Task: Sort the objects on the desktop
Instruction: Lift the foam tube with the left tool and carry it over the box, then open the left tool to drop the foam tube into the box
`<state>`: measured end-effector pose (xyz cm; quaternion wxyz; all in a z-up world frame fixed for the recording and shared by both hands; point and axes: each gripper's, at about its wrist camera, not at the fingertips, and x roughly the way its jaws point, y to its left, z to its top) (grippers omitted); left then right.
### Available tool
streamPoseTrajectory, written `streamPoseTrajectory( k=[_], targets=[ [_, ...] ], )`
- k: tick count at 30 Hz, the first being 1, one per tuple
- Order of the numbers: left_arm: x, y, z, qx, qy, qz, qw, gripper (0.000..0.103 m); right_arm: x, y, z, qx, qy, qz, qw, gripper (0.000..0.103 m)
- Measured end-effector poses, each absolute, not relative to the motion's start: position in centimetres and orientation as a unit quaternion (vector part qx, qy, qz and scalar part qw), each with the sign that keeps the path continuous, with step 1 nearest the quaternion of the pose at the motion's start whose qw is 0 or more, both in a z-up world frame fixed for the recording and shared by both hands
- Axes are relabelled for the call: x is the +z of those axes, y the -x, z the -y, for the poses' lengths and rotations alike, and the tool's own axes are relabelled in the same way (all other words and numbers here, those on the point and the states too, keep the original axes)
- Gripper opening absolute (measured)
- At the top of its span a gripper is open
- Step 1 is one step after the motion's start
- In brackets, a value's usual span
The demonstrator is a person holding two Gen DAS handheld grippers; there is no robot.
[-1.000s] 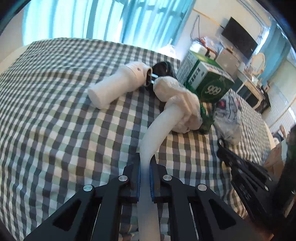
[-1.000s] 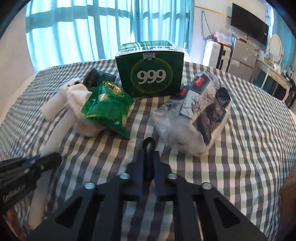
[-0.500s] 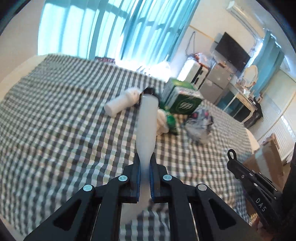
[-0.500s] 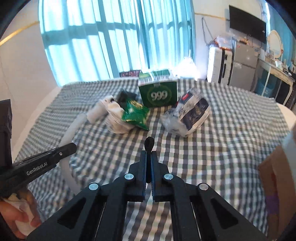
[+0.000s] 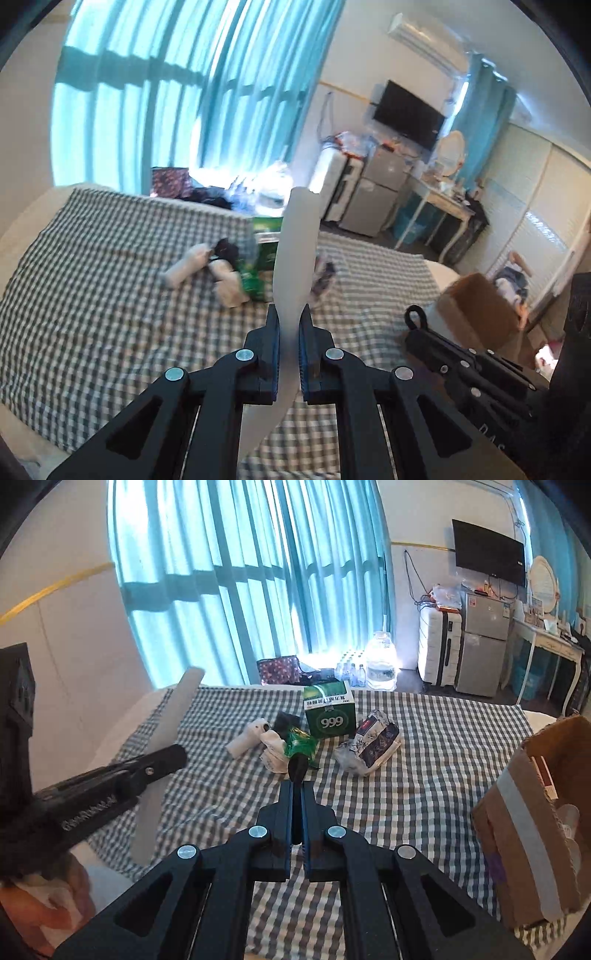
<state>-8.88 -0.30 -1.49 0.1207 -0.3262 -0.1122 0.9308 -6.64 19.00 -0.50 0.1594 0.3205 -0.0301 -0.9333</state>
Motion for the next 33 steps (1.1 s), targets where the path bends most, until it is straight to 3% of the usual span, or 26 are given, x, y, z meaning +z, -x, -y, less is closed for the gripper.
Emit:
streamPoseTrajectory(
  k=[17,25,33],
  targets=[
    [3.6,9.9,-16.1,0.913,0.315,0.061,0.251,0.008,4.2,2.4,-31.4,-0.955,-0.281,0.069,0.071,0.004],
    [3.0,12.1,-27.3,0.885,0.326,0.040,0.331,0.009,2.0,3.5,-43.0,-0.948,-0.291,0.118,-0.052,0.004],
    [-0.2,15.8,-36.1,0.851,0.365,0.046,0.375,0.014,-2.0,7.3,-48.2,-0.929,-0.328,0.141,-0.101,0.004]
  ],
)
